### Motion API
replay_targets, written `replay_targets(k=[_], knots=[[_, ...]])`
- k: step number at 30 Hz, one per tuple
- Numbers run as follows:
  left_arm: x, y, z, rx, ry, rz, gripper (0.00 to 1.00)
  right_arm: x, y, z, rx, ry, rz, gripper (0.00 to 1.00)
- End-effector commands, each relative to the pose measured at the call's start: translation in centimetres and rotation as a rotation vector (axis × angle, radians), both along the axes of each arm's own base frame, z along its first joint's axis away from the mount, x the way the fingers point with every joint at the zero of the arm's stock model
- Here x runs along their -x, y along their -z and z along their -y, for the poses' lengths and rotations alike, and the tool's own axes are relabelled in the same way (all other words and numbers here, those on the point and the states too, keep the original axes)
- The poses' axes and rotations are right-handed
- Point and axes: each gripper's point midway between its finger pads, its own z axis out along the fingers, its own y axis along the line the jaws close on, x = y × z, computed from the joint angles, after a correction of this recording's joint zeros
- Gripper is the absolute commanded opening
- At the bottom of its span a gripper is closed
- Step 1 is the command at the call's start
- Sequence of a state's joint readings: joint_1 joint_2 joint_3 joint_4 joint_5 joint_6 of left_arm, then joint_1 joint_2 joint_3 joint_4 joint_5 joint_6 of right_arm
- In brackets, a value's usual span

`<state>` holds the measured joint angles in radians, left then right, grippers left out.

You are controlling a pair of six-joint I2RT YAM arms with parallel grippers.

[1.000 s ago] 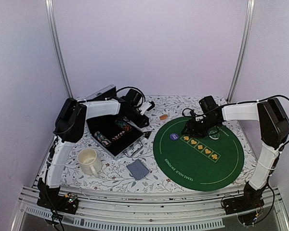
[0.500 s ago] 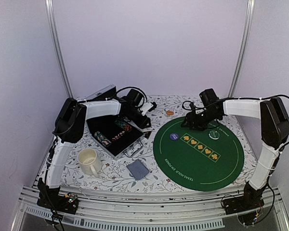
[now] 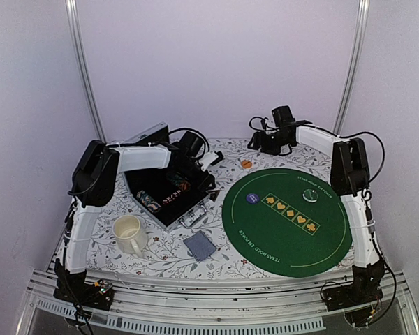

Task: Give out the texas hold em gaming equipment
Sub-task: Move the big blind button to the center of the board.

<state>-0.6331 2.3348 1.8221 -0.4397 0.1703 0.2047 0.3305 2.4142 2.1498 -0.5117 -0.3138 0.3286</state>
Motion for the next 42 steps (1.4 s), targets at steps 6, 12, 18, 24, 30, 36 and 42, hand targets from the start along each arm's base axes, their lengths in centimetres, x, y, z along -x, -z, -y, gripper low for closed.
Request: replay_targets(k=[6, 12, 18, 24, 30, 36, 42], knots=[[-0.4, -2.0, 0.4, 0.047, 0.000, 0.039, 0.63, -0.7, 9.0, -2.0, -0.091, -0.028, -0.175, 0.63], [-0.6, -1.6, 0.6, 0.051, 0.002, 0.033, 0.66, 0.3, 12.3, -3.2, -0.169, -0.049, -0.263, 0.50], [-0.9, -1.1, 0.6, 0.042, 0.008, 0.038, 0.68, 0.8, 13.8, -4.4, -0.244, -0.081, -0.308, 0.42], [-2.4, -1.1, 0.4, 0.067, -0.006, 0.035, 0.77, 3.0, 13.4, -7.9, -0.334, -0.235, -0.326, 0.39], [-3.7, -0.6, 0.9, 0.073, -0.003, 0.047, 0.80, 7.3, 12.4, -12.7, -0.359, -0.447, -0.330, 0.36], [-5.9, 0.1, 1.3, 0.073, -0.040, 0.075, 0.81, 7.3, 8.8, -11.9, -0.354, -0.452, -0.267, 0.33], [-8.3, -1.2, 2.0, 0.119, -0.107, 0.132, 0.79, 2.8, 1.6, -7.5, -0.395, -0.313, -0.079, 0.33]])
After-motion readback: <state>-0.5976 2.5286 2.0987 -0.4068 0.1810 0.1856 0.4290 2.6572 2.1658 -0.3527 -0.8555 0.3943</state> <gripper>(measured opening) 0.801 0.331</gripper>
